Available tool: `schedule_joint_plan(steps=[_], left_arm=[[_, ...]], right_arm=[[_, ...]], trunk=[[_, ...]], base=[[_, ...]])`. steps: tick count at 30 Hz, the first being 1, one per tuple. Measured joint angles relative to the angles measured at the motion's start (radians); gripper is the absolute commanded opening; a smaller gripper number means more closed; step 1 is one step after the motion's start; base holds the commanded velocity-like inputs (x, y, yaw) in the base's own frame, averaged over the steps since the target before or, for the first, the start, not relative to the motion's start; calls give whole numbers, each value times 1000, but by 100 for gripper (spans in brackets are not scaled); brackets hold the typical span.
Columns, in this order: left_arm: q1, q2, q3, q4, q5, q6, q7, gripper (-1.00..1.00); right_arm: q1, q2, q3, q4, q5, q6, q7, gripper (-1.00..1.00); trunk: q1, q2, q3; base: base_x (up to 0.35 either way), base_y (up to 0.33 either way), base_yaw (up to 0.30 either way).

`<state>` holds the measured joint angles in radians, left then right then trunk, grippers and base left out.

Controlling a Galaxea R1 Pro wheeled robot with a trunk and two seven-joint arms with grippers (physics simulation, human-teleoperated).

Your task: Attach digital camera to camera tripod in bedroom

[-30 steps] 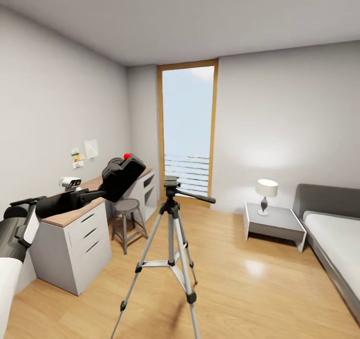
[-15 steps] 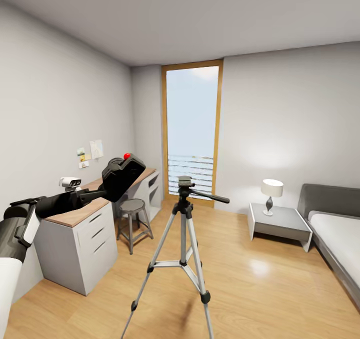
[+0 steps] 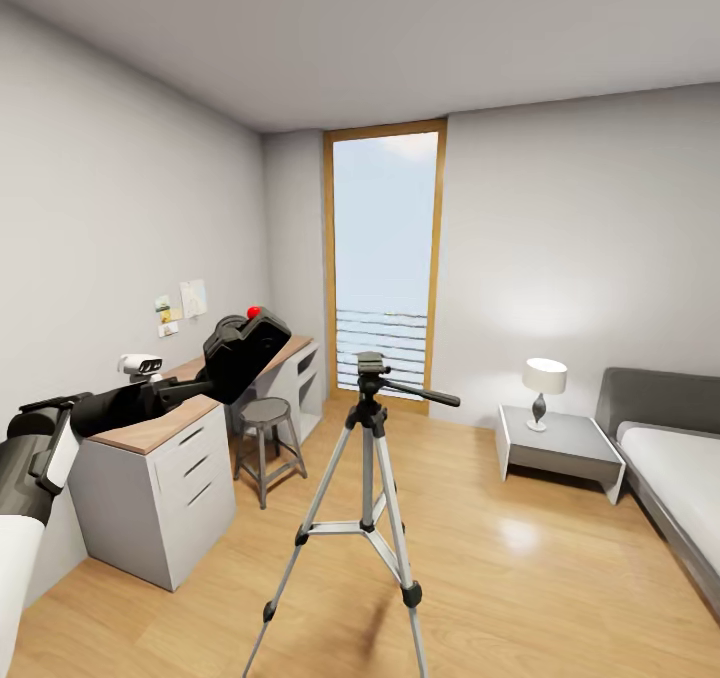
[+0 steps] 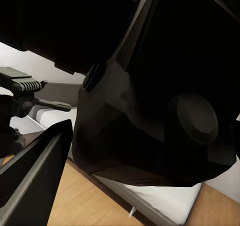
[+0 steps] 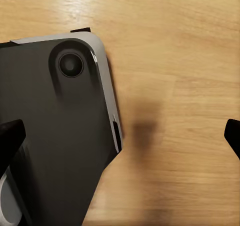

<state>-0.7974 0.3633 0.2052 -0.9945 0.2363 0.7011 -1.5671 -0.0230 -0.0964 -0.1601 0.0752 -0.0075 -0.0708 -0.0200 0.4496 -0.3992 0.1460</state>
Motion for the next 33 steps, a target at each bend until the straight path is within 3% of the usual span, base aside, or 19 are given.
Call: schedule_joint_plan(steps=[7,22,33], left_arm=[[0,0,-1,-21,0,0,0,-100],[0,0,-3,-39,-2,0,0,-100],[0,0,-3,-38,-2,0,0,-100]], right_arm=[[0,0,0,0,0,0,0,100],[0,0,0,0,0,0,0,100],[0,0,-1,0,-1,0,0,100]], trunk=[[0,0,0],[0,0,0],[0,0,0]], base=[[112,0,0],[306,0,0],[47,0,0]])
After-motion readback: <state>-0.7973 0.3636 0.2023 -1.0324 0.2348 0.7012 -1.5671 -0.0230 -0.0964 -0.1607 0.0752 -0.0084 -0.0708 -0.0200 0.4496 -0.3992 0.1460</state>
